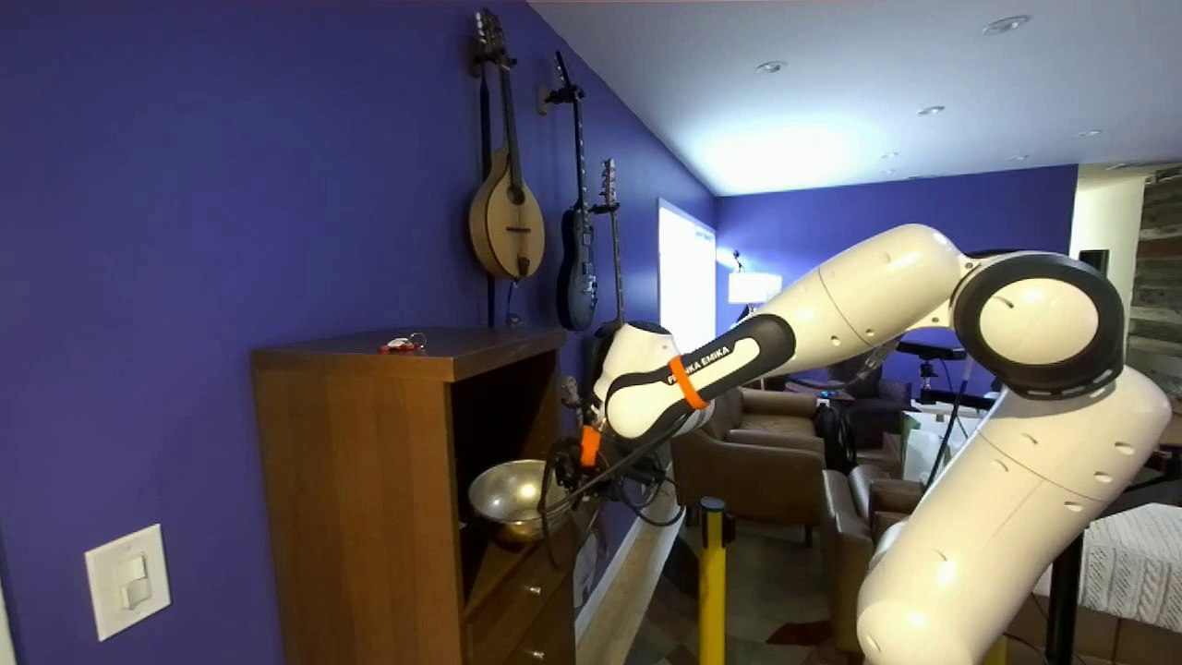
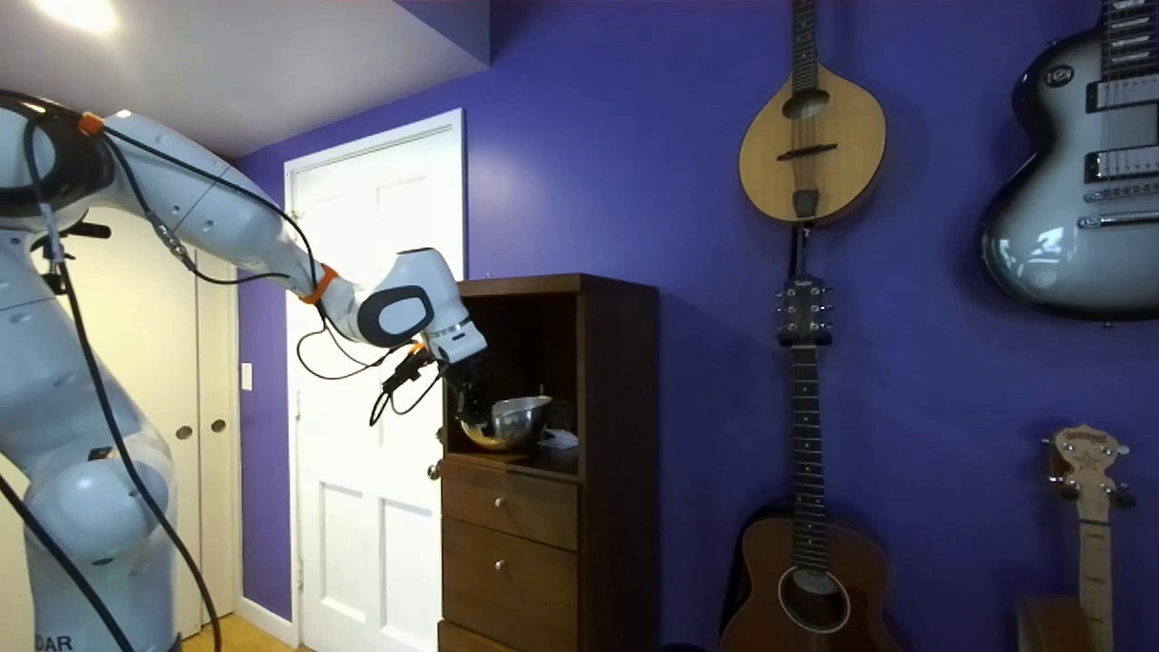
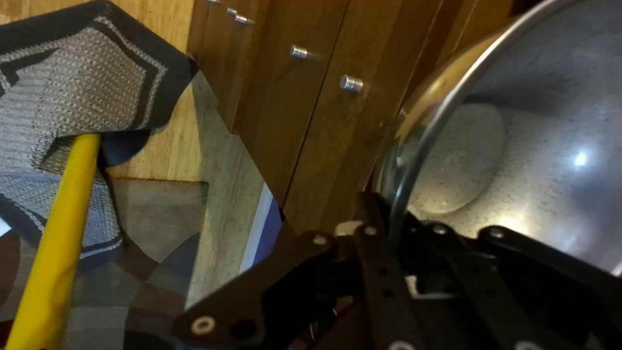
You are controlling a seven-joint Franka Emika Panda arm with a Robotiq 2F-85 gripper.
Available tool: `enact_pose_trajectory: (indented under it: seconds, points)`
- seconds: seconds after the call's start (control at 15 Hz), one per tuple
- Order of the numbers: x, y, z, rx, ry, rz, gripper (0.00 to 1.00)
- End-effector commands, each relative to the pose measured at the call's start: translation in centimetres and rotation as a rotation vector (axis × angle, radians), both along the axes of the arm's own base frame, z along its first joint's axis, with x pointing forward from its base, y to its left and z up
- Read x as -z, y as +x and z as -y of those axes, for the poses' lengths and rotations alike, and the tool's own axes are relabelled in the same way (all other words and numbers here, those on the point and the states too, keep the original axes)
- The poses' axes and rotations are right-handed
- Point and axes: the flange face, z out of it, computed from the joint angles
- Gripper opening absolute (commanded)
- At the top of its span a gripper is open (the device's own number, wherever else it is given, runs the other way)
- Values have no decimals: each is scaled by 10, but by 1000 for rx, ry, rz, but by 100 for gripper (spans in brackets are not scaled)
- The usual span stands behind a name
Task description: Transfer the bowl to the shelf below it
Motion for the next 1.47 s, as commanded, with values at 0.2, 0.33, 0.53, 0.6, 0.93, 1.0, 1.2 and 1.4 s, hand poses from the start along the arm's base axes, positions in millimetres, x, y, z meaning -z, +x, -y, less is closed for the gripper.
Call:
enact_pose_trajectory:
  seconds: [0.2, 0.33, 0.53, 0.6, 0.93, 1.0, 1.2, 1.4]
  points:
    - [2, 32, 17, 11, 84, 88, 2]
    - [1, 44, 20, -7, 88, 98, 2]
    - [6, 61, 21, -33, 111, 89, 2]
    - [9, 65, 20, -43, 119, 81, 2]
    - [19, 81, 21, -59, 112, 63, 2]
    - [20, 83, 22, -57, 110, 63, 2]
    - [23, 86, 25, -53, 117, 45, 32]
    - [22, 89, 24, -59, 119, 40, 45]
